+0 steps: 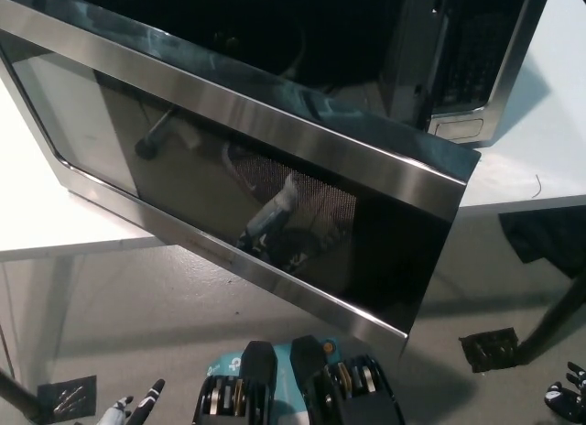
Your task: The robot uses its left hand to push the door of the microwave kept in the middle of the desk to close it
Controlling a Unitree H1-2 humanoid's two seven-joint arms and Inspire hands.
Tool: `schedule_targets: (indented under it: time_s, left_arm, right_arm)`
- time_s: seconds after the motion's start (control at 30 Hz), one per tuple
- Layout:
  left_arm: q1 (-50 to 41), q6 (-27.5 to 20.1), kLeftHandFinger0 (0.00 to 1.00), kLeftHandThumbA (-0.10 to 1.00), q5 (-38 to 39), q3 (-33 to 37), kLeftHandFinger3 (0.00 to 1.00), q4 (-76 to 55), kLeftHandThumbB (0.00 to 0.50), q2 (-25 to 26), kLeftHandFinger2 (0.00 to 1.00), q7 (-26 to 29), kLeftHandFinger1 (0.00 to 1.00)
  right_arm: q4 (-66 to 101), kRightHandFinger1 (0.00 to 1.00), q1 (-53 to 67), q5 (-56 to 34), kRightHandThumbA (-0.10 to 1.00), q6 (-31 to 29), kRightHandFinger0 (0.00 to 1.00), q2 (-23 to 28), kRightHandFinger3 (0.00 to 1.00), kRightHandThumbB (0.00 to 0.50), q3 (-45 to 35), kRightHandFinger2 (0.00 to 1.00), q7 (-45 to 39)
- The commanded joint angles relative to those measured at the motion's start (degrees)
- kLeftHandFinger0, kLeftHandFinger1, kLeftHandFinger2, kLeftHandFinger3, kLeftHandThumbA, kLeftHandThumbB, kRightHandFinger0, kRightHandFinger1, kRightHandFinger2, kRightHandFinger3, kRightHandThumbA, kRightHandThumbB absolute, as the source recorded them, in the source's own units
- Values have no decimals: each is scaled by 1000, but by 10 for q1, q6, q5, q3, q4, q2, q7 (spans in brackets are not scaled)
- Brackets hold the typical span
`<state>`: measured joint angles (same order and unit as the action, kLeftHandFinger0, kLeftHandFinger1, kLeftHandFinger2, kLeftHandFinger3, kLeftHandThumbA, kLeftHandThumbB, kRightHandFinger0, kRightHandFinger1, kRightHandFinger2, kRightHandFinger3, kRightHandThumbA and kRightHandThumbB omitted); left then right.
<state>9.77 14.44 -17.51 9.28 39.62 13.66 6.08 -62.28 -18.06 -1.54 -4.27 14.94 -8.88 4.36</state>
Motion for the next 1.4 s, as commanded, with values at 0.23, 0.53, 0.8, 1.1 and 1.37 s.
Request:
schedule_targets:
  time_s: [0.23, 0.53, 0.8, 1.1, 1.37]
  left_arm:
    - [-139, 3, 167, -100, -118, -119, 342, -466, 500, 12, 275, 150, 238]
    - [-95, 24, 0, -100, -170, -169, 6, -534, 500, 22, 0, 160, 0]
    - [-75, -89, 0, -100, -269, -152, 0, -569, 500, 70, 0, 205, 0]
    - [34, -177, 0, -100, -335, -97, 0, -660, 500, 150, 0, 158, 0]
    - [134, -262, 0, -100, -349, 3, 0, -694, 500, 146, 0, 103, 0]
  right_arm:
    - [17, 923, -13, -5, 58, -12, 802, 18, 993, 0, -5, 988, 8]
    - [16, 923, -11, -5, 58, -13, 802, 17, 993, 0, -5, 988, 8]
    - [25, 923, -2, -5, 58, -9, 802, 17, 993, 0, -5, 988, 9]
    - [38, 923, 8, 0, 58, -1, 802, 22, 993, 0, -2, 988, 8]
    - [51, 923, 12, 3, 58, 8, 802, 28, 993, 0, 0, 988, 7]
